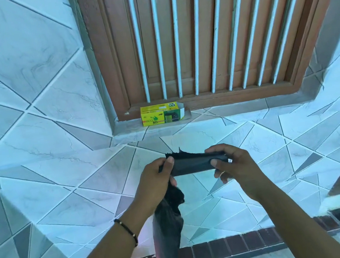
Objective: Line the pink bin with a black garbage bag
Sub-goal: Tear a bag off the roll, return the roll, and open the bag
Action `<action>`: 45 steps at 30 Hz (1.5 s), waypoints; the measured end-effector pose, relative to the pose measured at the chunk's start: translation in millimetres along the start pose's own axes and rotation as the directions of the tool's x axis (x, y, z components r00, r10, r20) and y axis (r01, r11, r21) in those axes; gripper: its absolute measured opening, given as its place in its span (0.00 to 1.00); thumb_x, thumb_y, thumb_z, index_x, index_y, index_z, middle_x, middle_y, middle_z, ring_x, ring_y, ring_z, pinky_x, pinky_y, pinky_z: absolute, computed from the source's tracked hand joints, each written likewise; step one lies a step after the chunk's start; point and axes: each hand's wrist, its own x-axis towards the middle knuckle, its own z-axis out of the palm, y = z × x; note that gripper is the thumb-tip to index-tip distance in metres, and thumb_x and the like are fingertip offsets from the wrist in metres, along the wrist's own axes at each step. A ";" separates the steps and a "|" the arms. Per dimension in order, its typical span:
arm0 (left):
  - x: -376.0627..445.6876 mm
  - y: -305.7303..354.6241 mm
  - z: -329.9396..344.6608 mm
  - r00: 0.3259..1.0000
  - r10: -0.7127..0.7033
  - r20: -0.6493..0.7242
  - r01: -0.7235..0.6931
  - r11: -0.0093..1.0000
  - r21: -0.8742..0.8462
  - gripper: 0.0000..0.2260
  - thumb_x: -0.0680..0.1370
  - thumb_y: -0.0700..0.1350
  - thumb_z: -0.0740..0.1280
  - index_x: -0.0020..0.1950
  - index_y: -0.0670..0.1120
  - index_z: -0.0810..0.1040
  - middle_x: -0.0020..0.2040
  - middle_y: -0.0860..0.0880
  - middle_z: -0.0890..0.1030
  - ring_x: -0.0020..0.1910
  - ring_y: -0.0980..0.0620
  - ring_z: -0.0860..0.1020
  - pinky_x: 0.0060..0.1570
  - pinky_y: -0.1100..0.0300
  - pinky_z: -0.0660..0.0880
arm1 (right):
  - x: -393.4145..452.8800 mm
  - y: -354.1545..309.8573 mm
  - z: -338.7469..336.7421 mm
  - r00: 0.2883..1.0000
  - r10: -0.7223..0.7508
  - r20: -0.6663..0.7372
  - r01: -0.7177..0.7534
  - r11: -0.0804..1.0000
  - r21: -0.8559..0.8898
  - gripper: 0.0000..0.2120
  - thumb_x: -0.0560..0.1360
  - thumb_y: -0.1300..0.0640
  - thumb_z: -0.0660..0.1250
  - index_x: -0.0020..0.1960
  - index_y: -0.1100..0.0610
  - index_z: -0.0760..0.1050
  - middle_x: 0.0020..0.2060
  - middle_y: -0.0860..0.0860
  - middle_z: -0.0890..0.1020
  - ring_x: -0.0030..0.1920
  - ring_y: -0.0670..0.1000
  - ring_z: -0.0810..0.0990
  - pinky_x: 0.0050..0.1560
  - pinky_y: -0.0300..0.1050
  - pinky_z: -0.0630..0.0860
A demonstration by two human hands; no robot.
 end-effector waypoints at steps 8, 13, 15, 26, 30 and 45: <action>86.7 19.0 11.2 0.987 0.130 0.089 -0.151 0.945 0.291 0.10 0.79 0.55 0.57 0.59 0.60 0.71 0.36 0.49 0.77 0.33 0.52 0.74 0.34 0.62 0.67 | 80.3 -2.2 -24.5 1.000 -0.001 0.027 0.001 1.000 0.005 0.09 0.74 0.67 0.66 0.51 0.58 0.79 0.44 0.55 0.79 0.31 0.55 0.79 0.36 0.43 0.81; 127.3 13.0 19.8 0.961 0.266 0.074 -0.272 0.864 0.423 0.13 0.74 0.58 0.61 0.58 0.59 0.73 0.54 0.51 0.73 0.52 0.52 0.75 0.52 0.60 0.71 | 123.4 2.2 -45.4 0.999 0.033 0.007 -0.034 0.999 0.042 0.07 0.76 0.65 0.63 0.49 0.59 0.79 0.40 0.53 0.77 0.27 0.54 0.77 0.30 0.42 0.78; 139.0 9.8 18.9 0.941 0.319 0.112 -0.333 0.819 0.468 0.15 0.72 0.62 0.59 0.55 0.60 0.73 0.59 0.56 0.72 0.54 0.53 0.77 0.56 0.57 0.73 | 138.6 4.8 -51.8 0.999 0.024 -0.026 -0.024 1.000 0.001 0.07 0.77 0.64 0.62 0.47 0.60 0.79 0.39 0.52 0.78 0.26 0.53 0.76 0.27 0.42 0.77; 214.9 26.7 7.7 0.939 0.335 -0.078 -0.091 0.460 0.883 0.30 0.72 0.53 0.69 0.71 0.47 0.62 0.68 0.44 0.65 0.45 0.38 0.79 0.38 0.50 0.76 | 175.6 14.0 -69.8 0.998 0.038 -0.057 -0.038 0.999 0.002 0.08 0.77 0.65 0.62 0.44 0.60 0.79 0.36 0.51 0.80 0.25 0.55 0.76 0.27 0.43 0.77; 226.7 36.3 13.3 0.981 0.191 -0.041 -0.011 0.264 0.964 0.27 0.72 0.47 0.69 0.69 0.45 0.65 0.67 0.43 0.66 0.49 0.38 0.80 0.37 0.52 0.72 | 174.5 8.2 -72.2 0.999 0.013 -0.042 -0.012 1.000 0.018 0.08 0.77 0.65 0.63 0.43 0.59 0.80 0.35 0.50 0.80 0.25 0.54 0.76 0.27 0.42 0.77; 94.0 3.3 17.0 0.916 0.344 -0.209 -0.099 0.696 0.712 0.28 0.71 0.49 0.68 0.70 0.57 0.66 0.71 0.58 0.69 0.63 0.52 0.74 0.45 0.55 0.77 | 99.1 -55.4 -55.3 0.867 -0.381 -0.322 0.423 0.904 0.068 0.10 0.78 0.65 0.61 0.43 0.56 0.78 0.43 0.49 0.80 0.25 0.51 0.76 0.27 0.41 0.73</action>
